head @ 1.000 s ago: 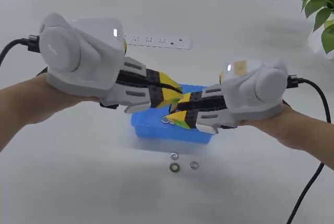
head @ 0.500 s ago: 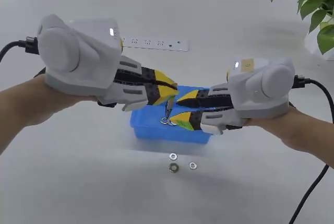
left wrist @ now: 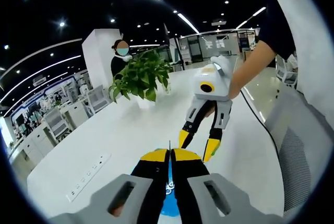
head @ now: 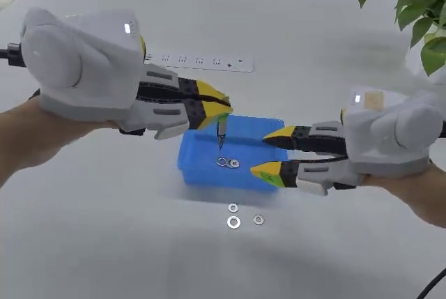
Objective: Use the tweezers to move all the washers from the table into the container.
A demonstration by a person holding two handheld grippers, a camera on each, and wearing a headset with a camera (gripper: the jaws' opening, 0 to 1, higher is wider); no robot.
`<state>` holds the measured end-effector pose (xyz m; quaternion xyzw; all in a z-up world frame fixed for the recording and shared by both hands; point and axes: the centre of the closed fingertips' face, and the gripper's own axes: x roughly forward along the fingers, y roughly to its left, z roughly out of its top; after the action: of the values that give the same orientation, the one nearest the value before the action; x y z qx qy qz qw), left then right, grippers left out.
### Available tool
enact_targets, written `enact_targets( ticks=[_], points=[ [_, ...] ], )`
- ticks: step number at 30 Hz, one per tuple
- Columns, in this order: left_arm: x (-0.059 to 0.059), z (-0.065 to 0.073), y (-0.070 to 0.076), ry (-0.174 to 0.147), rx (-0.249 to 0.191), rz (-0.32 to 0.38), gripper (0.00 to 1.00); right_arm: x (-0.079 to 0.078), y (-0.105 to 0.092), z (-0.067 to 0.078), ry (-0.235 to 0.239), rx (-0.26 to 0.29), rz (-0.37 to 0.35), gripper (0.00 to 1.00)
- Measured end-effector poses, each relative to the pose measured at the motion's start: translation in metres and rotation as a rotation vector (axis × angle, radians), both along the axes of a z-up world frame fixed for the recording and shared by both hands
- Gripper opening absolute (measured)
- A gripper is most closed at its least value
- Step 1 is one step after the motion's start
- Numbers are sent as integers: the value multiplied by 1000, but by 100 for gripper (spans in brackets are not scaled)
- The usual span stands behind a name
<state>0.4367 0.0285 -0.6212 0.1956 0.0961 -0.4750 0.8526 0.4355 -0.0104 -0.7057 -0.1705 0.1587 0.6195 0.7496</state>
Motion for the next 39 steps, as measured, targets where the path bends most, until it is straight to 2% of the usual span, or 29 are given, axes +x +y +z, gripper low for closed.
enact_targets(
  ticks=[8,11,15,21,23,25,30,34,39],
  points=[
    [-20,1,6,0,-6,18,5,-9,-33,9,7,49,-94,39],
    [-25,2,8,3,-27,33,5,-17,-42,7,4,41,-110,41],
    [-33,5,8,2,-49,37,5,-28,-51,3,28,50,-126,42],
    [-45,5,3,11,-83,23,5,-44,-56,-3,50,33,-120,45],
    [-52,1,-2,20,-88,7,5,-49,-57,-6,57,31,-116,46],
    [-59,-6,-8,16,-71,-17,5,-53,-58,-8,56,29,-110,47],
    [-71,-29,-17,43,-36,-53,5,-59,-59,-14,52,24,-95,51],
    [-76,-40,-20,69,-60,-56,5,-62,-60,-17,47,9,-79,53],
    [-74,-49,-17,87,-91,-42,5,-62,-61,-19,52,17,-82,55]
  ],
)
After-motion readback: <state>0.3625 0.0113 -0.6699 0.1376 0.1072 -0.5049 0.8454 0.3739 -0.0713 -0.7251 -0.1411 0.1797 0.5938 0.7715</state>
